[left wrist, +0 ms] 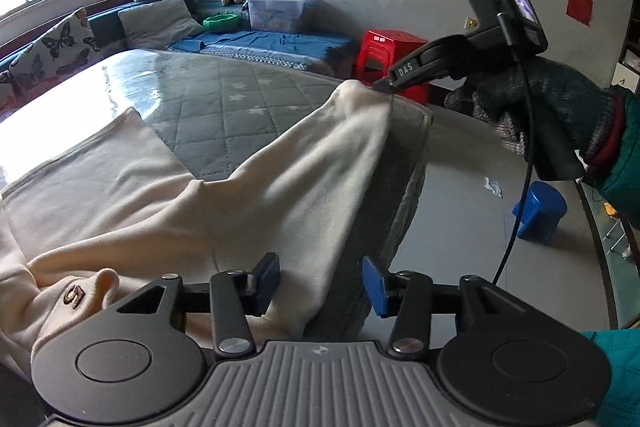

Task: Fold clothes
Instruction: 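Pull the held sleeve away from the sweatshirt body with the right gripper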

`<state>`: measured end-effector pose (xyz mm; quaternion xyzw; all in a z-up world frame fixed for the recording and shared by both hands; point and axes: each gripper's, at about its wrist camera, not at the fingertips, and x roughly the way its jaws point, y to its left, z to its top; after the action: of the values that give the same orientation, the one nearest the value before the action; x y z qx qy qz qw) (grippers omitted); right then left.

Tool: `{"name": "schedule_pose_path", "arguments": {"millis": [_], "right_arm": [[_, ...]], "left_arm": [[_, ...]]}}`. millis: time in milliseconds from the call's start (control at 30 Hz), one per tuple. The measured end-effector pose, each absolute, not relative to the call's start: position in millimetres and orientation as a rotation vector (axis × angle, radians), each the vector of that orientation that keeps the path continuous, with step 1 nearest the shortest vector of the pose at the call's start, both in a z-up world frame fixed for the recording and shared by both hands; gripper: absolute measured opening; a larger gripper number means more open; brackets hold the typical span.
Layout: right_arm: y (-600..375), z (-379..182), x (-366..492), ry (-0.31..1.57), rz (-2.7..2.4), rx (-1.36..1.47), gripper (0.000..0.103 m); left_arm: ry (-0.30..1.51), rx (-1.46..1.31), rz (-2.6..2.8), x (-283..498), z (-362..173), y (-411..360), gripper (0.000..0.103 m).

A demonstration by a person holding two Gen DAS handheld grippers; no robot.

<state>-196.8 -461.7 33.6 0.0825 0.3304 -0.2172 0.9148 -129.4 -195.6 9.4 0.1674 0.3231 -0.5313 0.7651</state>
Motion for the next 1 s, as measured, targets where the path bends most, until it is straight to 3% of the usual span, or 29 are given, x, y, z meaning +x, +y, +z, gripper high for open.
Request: {"name": "schedule_pose_path", "arguments": {"millis": [667,1000], "right_arm": [[-452,9,-171,0.742,-0.324,0.135,0.009],[-454,8,-165,0.752,-0.315,0.12,0.016]], "left_arm": [[0.791,0.196,-1.003,-74,19,-225,0.052],[0.742,0.124,-0.955,-64,40,-202,0.055]]}}
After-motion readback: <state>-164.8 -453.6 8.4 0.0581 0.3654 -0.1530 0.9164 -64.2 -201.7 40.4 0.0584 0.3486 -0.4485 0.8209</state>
